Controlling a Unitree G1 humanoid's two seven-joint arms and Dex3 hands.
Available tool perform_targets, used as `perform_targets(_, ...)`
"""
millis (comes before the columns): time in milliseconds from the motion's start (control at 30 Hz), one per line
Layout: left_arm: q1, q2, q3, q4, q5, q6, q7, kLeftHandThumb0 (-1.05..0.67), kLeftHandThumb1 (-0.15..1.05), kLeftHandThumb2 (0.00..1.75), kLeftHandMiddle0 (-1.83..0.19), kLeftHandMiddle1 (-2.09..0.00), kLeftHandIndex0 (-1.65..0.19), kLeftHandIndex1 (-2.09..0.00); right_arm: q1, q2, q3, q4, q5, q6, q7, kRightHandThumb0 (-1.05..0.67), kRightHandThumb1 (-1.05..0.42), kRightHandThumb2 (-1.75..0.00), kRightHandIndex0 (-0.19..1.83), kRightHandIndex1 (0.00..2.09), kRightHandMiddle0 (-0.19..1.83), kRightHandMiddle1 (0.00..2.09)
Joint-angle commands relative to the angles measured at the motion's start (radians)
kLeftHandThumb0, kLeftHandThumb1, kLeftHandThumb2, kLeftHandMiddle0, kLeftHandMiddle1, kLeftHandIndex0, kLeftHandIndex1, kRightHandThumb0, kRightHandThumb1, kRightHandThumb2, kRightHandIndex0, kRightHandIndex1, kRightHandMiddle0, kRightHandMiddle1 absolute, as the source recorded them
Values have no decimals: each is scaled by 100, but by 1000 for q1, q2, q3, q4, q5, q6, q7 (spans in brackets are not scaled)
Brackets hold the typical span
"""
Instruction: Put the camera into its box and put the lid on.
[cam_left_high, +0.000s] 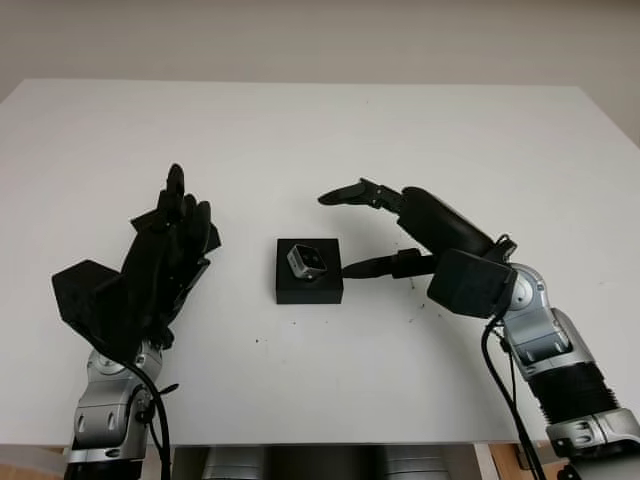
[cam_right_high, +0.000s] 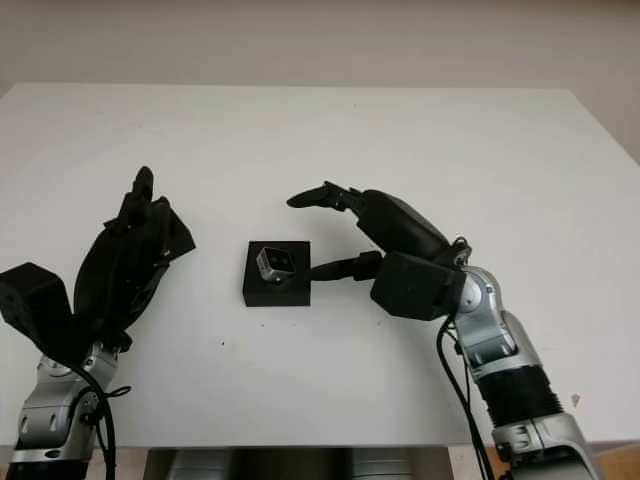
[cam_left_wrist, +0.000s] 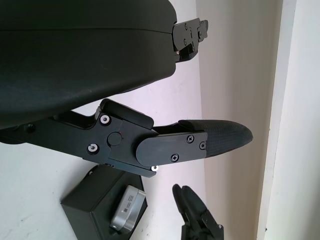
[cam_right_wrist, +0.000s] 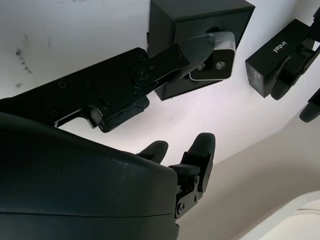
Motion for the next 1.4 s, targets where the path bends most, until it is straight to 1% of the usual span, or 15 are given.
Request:
perform_targets(0,-6,4,0,-17,3,5,3,-78,105,50,19,0,19,0,-22,14,9,25,-12,-20,-21,-70,-87,-6,14,72,19,87)
perform_targets(100,-6,3,1,-14,4,-3,5,-78,105,51,19,0,19,0,-42,31,18,59,-30,-40,-57,-71,-86,-5,15,75,21,89)
perform_targets(200,-4,4,2,-13,0,0,3,-78,105,51,19,0,19,0,-56,40,27,74,-45,-39,-73,-71,-86,-5,11,80,19,93)
perform_targets(333,-2,7,1,-13,3,-1,0,-78,105,51,19,0,19,0,-70,50,35,86,-54,-27,-77,-70,-86,-5,10,82,19,94)
perform_targets(700,1,8,2,-14,5,-6,-1,-77,105,51,19,0,19,0,-81,71,39,131,-38,-48,-86,-68,-86,-5,7,93,24,98)
perform_targets(800,2,7,3,-15,6,-8,1,-78,105,51,19,0,19,0,-80,71,39,126,-28,-33,-68,-66,-86,-5,5,94,25,98)
perform_targets(933,3,9,5,-17,7,-10,-2,-78,105,51,19,0,19,0,-84,62,43,136,-34,-50,-64,-67,-86,-5,7,96,28,98)
perform_targets(1067,2,3,8,-18,1,-7,3,-77,105,50,19,0,19,0,-82,61,42,144,-27,-55,-57,-66,-84,-5,8,99,31,97)
perform_targets(1367,2,4,6,-18,4,-7,4,-78,105,51,19,0,19,0,-71,73,56,157,-34,-60,-64,-61,-83,-5,8,110,38,97)
